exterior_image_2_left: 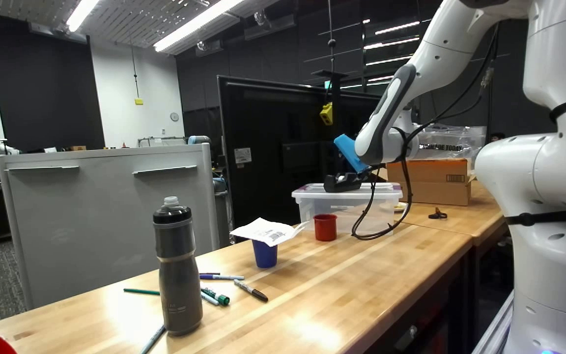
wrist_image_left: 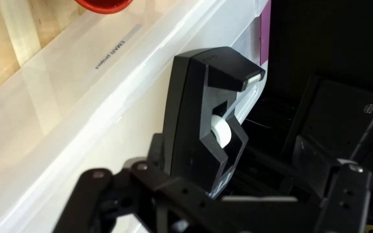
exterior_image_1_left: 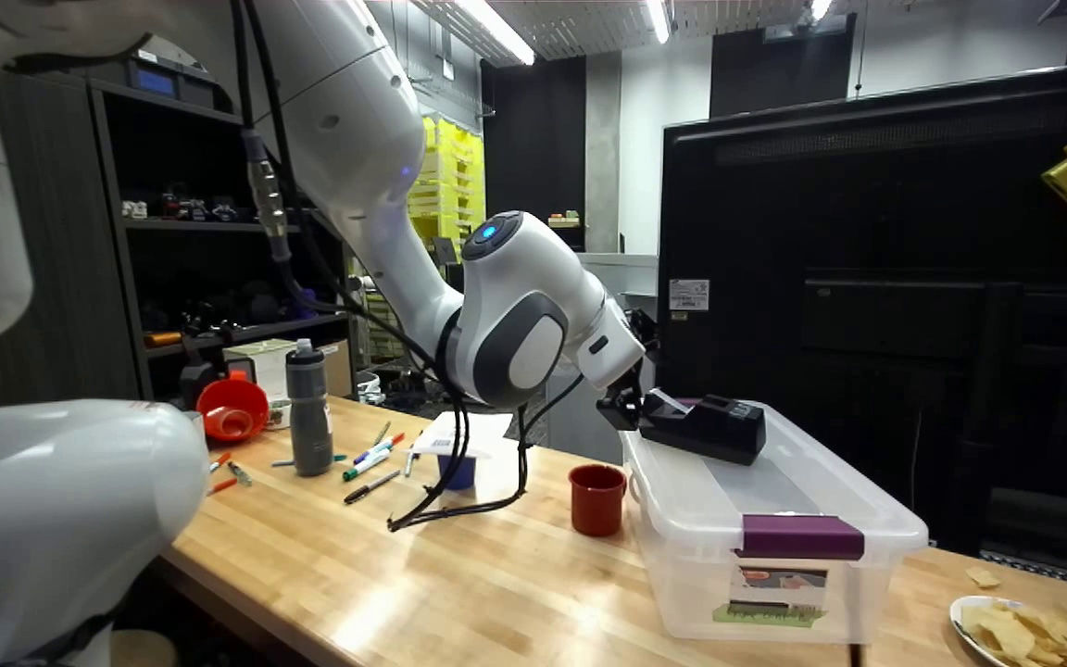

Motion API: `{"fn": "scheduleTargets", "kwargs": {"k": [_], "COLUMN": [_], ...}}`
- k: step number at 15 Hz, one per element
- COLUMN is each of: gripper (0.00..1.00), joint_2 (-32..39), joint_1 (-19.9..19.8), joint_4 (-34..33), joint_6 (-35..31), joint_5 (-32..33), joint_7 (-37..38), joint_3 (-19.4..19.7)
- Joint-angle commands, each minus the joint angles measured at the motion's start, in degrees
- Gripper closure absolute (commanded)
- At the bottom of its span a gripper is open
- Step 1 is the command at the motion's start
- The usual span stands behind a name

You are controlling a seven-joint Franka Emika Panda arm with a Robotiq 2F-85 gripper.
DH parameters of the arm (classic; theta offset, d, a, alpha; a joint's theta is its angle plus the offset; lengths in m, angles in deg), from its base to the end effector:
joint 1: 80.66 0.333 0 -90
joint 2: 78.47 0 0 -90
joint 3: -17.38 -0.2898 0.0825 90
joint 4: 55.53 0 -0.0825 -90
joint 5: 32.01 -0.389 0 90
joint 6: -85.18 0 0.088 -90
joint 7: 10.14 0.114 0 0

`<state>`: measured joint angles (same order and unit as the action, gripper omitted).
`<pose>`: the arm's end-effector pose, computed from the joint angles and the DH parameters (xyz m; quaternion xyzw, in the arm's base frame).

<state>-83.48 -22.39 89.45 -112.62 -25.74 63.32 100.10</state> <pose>0.4747 -0.2038 0.3592 -0.6115 0.6494 -0.3978 0.2146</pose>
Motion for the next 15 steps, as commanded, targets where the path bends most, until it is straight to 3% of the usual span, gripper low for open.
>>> {"fn": "scheduleTargets", "kwargs": {"k": [1,7,8,15], "gripper": [0.0,0.0,0.0,0.0], "joint_2": [-1.4,-1.5,0.0,0.0], "joint_1": [2.6,5.3,3.9,4.2], "joint_4": [0.5,-0.2,0.1,0.0], "joint_6": [-0.2,-0.2,0.0,0.0], "joint_5": [0.4,0.0,0.0,0.0], "joint_7": [-0.5,-0.5,0.0,0.0], "joint_3": [2.3,5.0,3.6,4.1]}}
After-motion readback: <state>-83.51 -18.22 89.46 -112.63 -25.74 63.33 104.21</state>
